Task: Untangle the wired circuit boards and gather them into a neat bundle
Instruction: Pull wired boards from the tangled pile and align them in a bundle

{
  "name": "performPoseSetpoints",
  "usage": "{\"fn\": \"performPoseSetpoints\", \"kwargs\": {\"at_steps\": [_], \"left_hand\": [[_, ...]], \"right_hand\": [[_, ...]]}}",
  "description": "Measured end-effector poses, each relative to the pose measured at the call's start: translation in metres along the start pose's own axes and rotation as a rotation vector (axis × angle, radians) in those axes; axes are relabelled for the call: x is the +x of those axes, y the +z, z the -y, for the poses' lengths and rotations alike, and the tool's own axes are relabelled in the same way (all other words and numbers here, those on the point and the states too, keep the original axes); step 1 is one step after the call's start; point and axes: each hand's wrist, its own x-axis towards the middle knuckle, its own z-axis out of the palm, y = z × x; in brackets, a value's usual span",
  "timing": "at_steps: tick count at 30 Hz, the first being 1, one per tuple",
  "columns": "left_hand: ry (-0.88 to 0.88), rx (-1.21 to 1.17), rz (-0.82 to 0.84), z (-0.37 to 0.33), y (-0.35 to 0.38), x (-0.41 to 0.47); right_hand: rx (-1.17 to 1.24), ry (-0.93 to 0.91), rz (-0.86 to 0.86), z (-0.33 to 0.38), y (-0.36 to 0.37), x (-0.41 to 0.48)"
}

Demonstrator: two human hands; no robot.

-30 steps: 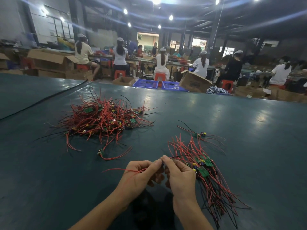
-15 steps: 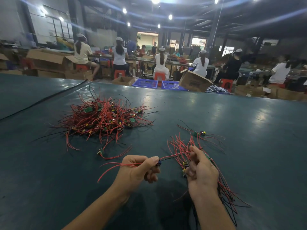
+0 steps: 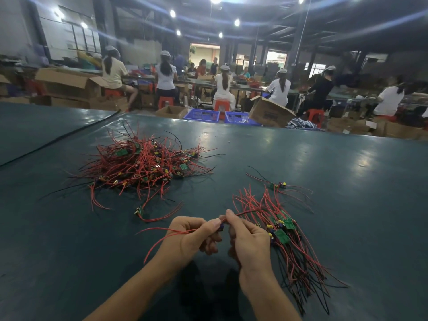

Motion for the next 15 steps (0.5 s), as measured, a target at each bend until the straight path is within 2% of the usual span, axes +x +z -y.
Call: {"fn": "performPoseSetpoints", "kwargs": {"at_steps": [6,10,12,15], "left_hand": [[-0.005,-0.057,-0.022,-0.009,-0.001,-0.002],[-0.041,-0.16,-0.059,-0.008,-0.001,-0.003],[-0.067,-0.233,-0.071,-0.006,-0.004,-0.002],[-0.091,-0.247,0.007,-0.005,-0.007,-0.001]], "right_hand": [[0.155,-0.026,-0.212,0.02,-0.024,0.015],[0.165,-0.113,-0.247,0.018,-0.026,0.013],[0.09,-0.146,-0.178,0.012,-0.019,0.006],[-0.09,-0.202,0.112,0.005,-0.007,-0.006]]}}
